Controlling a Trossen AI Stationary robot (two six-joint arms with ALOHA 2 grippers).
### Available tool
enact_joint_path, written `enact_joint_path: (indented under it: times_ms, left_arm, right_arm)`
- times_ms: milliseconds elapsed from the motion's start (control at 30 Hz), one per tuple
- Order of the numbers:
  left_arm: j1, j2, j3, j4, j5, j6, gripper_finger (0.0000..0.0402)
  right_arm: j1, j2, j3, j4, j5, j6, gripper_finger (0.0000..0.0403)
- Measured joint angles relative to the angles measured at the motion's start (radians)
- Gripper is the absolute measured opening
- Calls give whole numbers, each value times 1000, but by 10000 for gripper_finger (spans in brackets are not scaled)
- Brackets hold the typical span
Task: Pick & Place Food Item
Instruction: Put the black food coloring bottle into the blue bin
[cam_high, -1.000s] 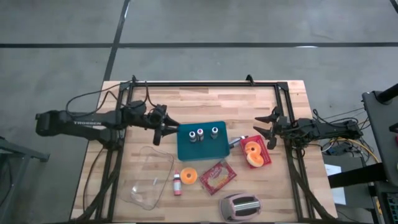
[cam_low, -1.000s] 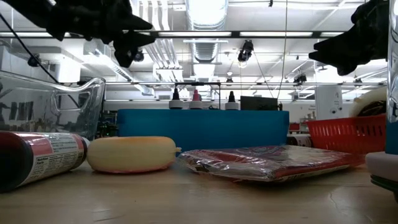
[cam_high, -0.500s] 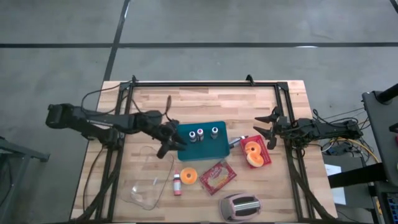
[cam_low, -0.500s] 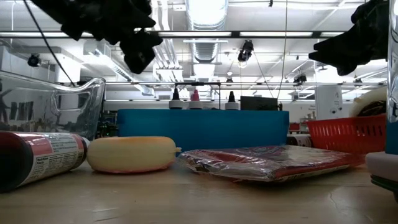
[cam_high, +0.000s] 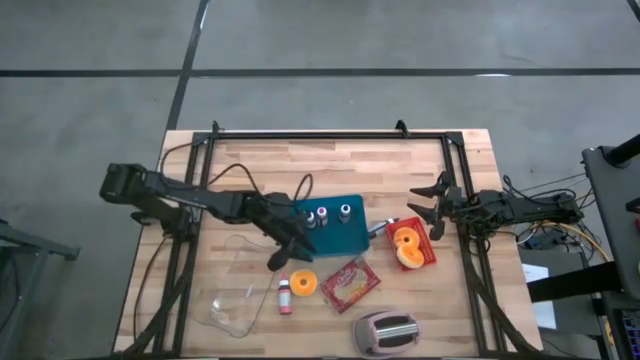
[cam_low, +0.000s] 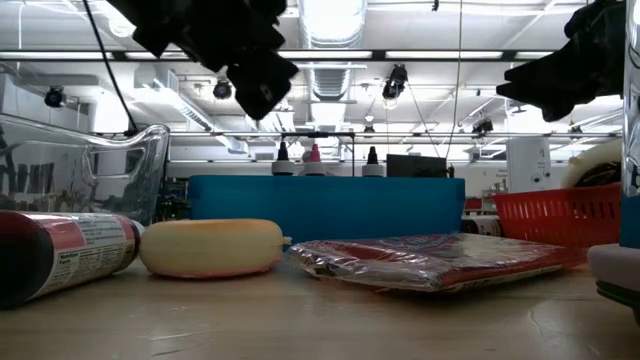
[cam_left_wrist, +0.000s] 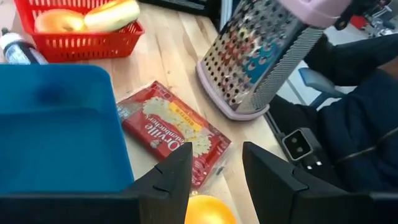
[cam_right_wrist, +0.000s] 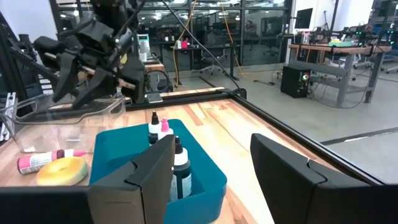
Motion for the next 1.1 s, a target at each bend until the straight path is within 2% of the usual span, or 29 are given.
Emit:
enact_joint_path:
  times_ms: [233,467,633,867,1000,1100]
  left_arm:
    - [-19,77,38,27,-1,27,151]
    - [-44,85,60,67,-5,26,167]
    - [-54,85,59,76,-27,65,195]
    - [-67,87,53,77,-54,52,247]
    - [-91,106,55,86,-111,53,254]
    - [-103,151,76,95,-117,51,255]
  right_arm:
    - [0,0,0,-51,-4,6,205]
    - [0,0,0,-60,-9,22,205]
    - [0,1,0,-75,-69,28,205]
    - [0,1,0,-76,-70,31,205]
    - [0,6,23,-107,-69,22,205]
    - [0,18,53,-134,-71,6,205]
